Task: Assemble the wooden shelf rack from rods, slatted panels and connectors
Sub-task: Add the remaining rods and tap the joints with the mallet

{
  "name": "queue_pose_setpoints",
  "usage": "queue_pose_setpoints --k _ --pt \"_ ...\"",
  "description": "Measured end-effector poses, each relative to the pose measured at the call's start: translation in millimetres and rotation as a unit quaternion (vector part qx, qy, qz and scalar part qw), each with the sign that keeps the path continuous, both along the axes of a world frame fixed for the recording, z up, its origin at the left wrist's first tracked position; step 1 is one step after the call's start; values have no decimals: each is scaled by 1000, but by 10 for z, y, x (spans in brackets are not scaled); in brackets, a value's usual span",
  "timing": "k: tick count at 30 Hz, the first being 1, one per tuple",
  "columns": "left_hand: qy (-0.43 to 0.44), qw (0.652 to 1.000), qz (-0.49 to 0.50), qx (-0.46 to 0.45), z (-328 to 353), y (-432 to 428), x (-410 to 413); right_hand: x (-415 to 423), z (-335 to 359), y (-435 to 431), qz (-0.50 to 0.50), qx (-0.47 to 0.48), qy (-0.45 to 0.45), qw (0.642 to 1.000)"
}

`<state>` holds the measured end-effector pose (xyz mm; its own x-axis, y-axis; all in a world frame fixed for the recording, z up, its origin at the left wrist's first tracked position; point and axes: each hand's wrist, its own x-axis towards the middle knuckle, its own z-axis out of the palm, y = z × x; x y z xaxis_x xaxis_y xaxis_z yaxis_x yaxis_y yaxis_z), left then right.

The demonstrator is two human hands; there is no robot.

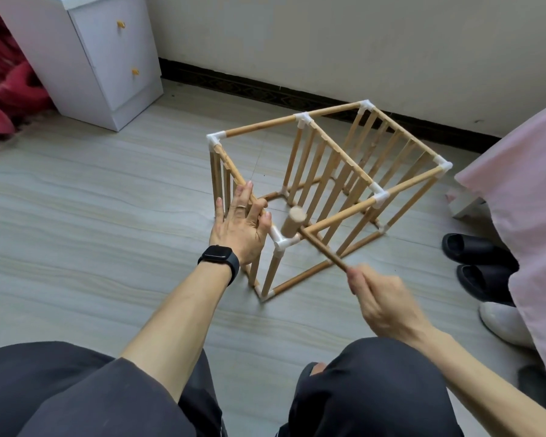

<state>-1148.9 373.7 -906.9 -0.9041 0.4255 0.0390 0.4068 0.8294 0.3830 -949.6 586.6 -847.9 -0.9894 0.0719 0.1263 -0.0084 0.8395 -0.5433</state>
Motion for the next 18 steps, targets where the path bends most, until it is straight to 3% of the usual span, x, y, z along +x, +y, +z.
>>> queue_pose_setpoints --k 2,5,6,8,9,12,14,18 --pt "0 1000 1 -3 3 -9 -16 -8 16 -11 -3 -18 47 999" --pt "2 1000 1 -5 7 -7 -14 -26 16 -41 2 60 -103 993" --pt "2 1000 0 -10 8 -3 -11 -26 -22 -29 12 44 -94 995" --pt "-1 1000 -1 -21 8 -5 -26 -32 -20 -14 2 -44 15 999" --pt "-3 1000 -1 -23 7 -12 -27 -34 -29 -13 4 -32 38 999" --pt "-2 1000 -7 -17 19 -18 -25 -62 -65 13 14 84 -114 990" --pt "-5 1000 -14 -24 35 -22 -27 -86 -57 35 9 18 -135 991" --pt "15 998 -35 -54 123 -113 -84 -276 21 -48 -33 -150 -46 987"
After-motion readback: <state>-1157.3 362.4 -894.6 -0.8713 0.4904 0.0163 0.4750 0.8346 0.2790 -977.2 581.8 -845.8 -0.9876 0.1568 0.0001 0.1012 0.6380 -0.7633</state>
